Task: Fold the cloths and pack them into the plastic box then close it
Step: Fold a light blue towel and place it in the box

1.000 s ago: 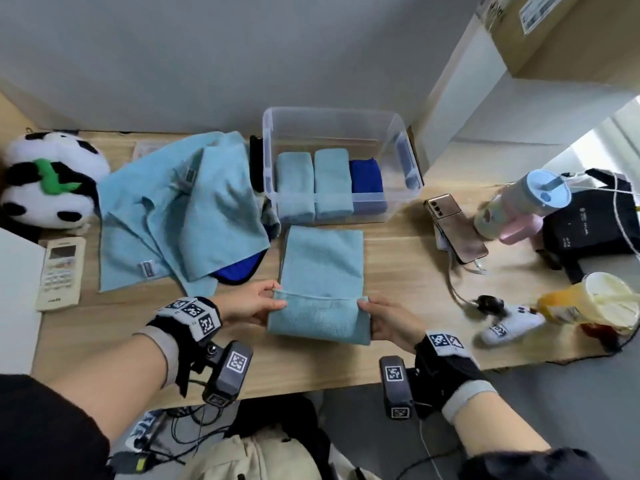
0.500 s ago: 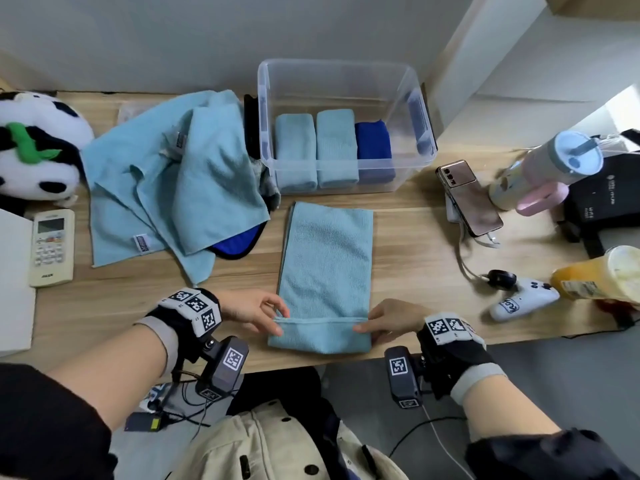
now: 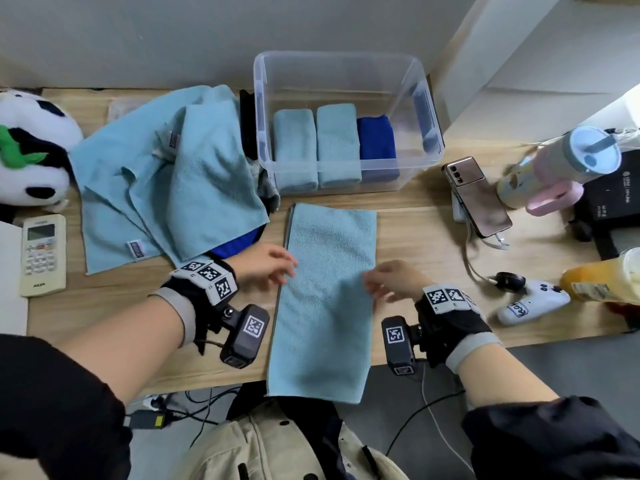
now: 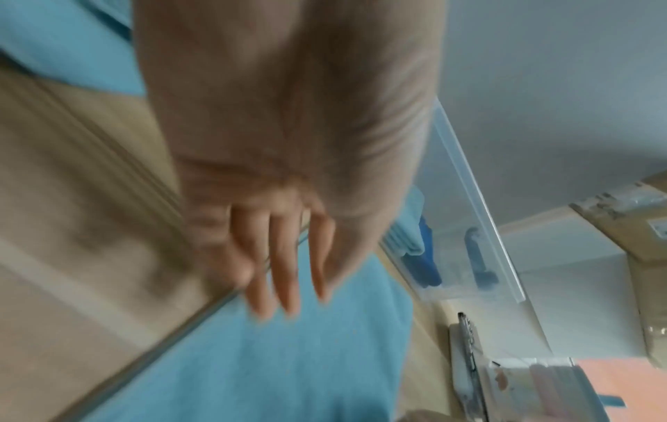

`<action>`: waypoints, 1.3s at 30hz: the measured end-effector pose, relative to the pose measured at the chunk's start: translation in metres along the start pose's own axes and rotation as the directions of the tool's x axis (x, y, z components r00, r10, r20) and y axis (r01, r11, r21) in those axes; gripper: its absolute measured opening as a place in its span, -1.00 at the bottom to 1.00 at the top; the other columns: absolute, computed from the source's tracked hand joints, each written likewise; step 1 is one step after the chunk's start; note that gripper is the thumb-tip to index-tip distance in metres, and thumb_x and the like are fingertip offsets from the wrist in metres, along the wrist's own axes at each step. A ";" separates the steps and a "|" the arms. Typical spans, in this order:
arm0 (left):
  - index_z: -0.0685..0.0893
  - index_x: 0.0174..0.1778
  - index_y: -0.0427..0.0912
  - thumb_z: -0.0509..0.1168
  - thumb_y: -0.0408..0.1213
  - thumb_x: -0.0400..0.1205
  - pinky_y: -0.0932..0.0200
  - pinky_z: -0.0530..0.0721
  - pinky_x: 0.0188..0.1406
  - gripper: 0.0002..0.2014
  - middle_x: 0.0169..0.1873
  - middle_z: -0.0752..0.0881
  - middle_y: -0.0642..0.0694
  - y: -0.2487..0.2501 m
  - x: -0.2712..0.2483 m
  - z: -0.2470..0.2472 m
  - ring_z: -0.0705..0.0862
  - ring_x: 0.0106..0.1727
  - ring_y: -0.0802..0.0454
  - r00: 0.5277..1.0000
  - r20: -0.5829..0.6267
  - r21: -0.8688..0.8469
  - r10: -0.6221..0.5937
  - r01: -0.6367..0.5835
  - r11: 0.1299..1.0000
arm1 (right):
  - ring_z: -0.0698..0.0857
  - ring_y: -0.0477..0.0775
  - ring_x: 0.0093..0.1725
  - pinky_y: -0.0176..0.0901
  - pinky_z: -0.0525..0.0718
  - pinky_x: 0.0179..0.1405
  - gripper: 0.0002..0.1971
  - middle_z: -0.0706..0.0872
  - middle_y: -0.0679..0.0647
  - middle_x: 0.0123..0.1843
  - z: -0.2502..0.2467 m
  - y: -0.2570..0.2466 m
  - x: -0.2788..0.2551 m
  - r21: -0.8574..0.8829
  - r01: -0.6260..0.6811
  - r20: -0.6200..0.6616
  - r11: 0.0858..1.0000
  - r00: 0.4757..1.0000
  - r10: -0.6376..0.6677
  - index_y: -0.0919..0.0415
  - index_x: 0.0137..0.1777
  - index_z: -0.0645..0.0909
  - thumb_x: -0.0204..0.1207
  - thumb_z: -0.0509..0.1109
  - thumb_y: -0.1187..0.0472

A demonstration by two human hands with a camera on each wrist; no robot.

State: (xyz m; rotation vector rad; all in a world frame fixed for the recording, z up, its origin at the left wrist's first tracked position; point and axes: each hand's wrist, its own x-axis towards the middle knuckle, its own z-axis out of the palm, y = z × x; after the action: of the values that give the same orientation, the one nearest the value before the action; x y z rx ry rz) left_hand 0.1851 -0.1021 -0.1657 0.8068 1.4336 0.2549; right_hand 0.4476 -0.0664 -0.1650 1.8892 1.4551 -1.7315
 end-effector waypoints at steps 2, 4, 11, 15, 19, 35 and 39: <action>0.68 -0.01 -0.30 0.27 -0.47 0.60 0.43 0.37 -0.72 -0.88 -0.30 0.68 -0.12 0.007 0.017 -0.004 0.60 -0.65 0.33 0.951 -0.305 -0.065 0.055 -0.078 0.995 | 0.61 -0.04 -0.46 -0.31 0.59 -0.52 -0.82 0.67 0.05 -0.39 -0.003 0.001 0.018 0.101 0.052 -0.343 0.993 0.939 -0.014 0.17 -0.21 0.63 0.58 0.34 0.13; 0.67 0.11 -0.35 0.27 -0.47 0.59 0.41 0.36 -0.72 -0.79 -0.34 0.67 -0.10 0.016 0.027 -0.006 0.60 -0.67 0.35 0.914 -0.402 -0.119 0.047 -0.103 0.987 | 0.59 0.01 -0.52 -0.28 0.61 -0.56 -0.76 0.65 0.07 -0.47 -0.008 0.000 0.030 0.245 0.086 -0.451 0.966 0.892 0.035 0.21 -0.34 0.64 0.56 0.35 0.17; 0.60 0.24 -0.35 0.31 -0.40 0.60 0.44 0.35 -0.78 -0.71 -0.02 0.68 -0.24 0.034 0.045 -0.002 0.60 -0.70 0.33 0.913 -0.407 -0.226 -0.024 -0.076 0.971 | 0.33 -0.10 -0.71 -0.41 0.24 -0.77 -0.69 0.46 -0.02 -0.60 -0.019 -0.009 0.054 0.439 0.061 -0.383 0.896 0.915 0.125 0.13 -0.46 0.59 0.49 0.44 0.06; 0.68 0.10 -0.22 0.35 -0.24 0.60 0.34 0.38 -0.65 -0.80 -0.29 0.63 -0.16 0.037 0.052 0.000 0.57 -0.63 0.17 0.905 -0.424 -0.157 -0.026 -0.045 0.987 | 0.26 -0.05 -0.62 -0.36 0.18 -0.72 -0.67 0.41 0.00 -0.51 -0.020 -0.014 0.062 0.482 0.044 -0.317 0.875 0.940 0.128 0.09 -0.49 0.48 0.41 0.51 0.06; 0.76 -0.14 -0.27 0.39 -0.20 0.57 0.23 0.49 -0.27 -0.82 -0.29 0.68 -0.16 0.035 0.057 -0.001 0.62 -0.26 -0.10 0.882 -0.472 -0.026 -0.004 -0.009 1.000 | 0.45 -0.19 -0.74 -0.44 0.29 -0.83 -0.70 0.47 -0.16 -0.80 -0.019 -0.023 0.058 0.403 0.111 -0.412 0.908 0.908 0.072 0.14 -0.42 0.44 0.46 0.49 0.26; 0.69 -0.31 -0.09 0.47 -0.16 0.48 0.22 0.54 -0.16 -0.86 -0.13 0.79 -0.12 0.027 0.062 -0.007 0.70 -0.13 -0.08 0.832 -0.554 0.176 0.042 0.068 0.982 | 0.51 -0.11 -0.49 -0.39 0.41 -0.61 -0.66 0.57 -0.04 -0.48 -0.015 -0.030 0.063 0.131 0.117 -0.537 0.984 0.843 -0.029 0.06 -0.40 0.44 0.35 0.57 0.03; 0.62 -0.42 -0.09 0.57 -0.09 0.35 0.14 0.65 -0.13 -0.74 -0.23 0.79 -0.22 0.019 0.054 -0.009 0.74 -0.23 -0.16 0.897 -0.439 0.155 -0.047 0.127 0.980 | 0.55 -0.18 -0.67 -0.38 0.42 -0.68 -0.72 0.62 -0.08 -0.65 -0.021 -0.025 0.055 0.041 0.009 -0.418 0.999 0.908 0.009 0.06 -0.40 0.57 0.38 0.52 -0.06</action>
State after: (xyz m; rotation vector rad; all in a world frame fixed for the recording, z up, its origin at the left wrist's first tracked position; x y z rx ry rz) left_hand 0.1910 -0.0523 -0.1951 0.8636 1.9319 0.2485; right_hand 0.4338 -0.0105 -0.1941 2.3930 1.5583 -1.4189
